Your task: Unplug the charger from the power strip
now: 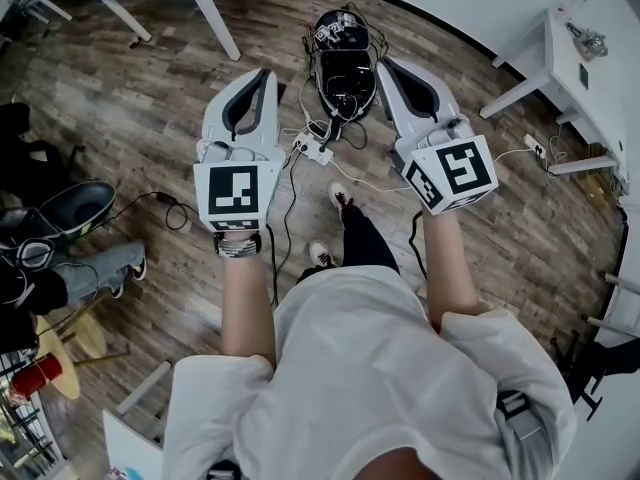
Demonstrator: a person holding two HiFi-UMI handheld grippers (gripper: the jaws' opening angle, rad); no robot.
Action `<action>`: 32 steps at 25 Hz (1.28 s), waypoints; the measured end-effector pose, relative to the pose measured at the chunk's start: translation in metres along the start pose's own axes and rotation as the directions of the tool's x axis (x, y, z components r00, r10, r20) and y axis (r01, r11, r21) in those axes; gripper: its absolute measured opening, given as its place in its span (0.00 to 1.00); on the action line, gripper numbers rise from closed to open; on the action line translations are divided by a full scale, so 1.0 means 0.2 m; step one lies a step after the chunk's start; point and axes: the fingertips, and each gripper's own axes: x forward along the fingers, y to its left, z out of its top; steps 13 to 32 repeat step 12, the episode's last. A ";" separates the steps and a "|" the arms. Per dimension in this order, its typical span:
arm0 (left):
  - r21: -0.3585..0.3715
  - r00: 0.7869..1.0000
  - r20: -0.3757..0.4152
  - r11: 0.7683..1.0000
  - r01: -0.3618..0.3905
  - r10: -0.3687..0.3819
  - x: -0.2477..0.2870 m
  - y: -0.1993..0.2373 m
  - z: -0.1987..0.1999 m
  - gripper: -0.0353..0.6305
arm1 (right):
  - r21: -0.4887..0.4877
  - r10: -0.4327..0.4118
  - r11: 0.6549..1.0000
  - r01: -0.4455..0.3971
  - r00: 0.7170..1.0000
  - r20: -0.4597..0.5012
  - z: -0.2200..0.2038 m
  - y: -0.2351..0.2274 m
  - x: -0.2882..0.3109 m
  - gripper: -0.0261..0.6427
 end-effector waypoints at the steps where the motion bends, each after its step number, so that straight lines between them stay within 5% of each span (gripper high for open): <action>1: -0.001 1.000 0.000 1.000 0.001 -0.001 0.00 0.00 0.00 0.06 | 0.001 0.000 1.000 0.000 1.000 0.001 0.00 0.00 0.00 0.04; 32: -0.024 0.999 -0.028 1.000 0.018 -0.019 0.05 -0.02 -0.07 0.06 | 0.018 -0.016 1.000 0.016 1.000 -0.019 -0.07 -0.06 0.01 0.04</action>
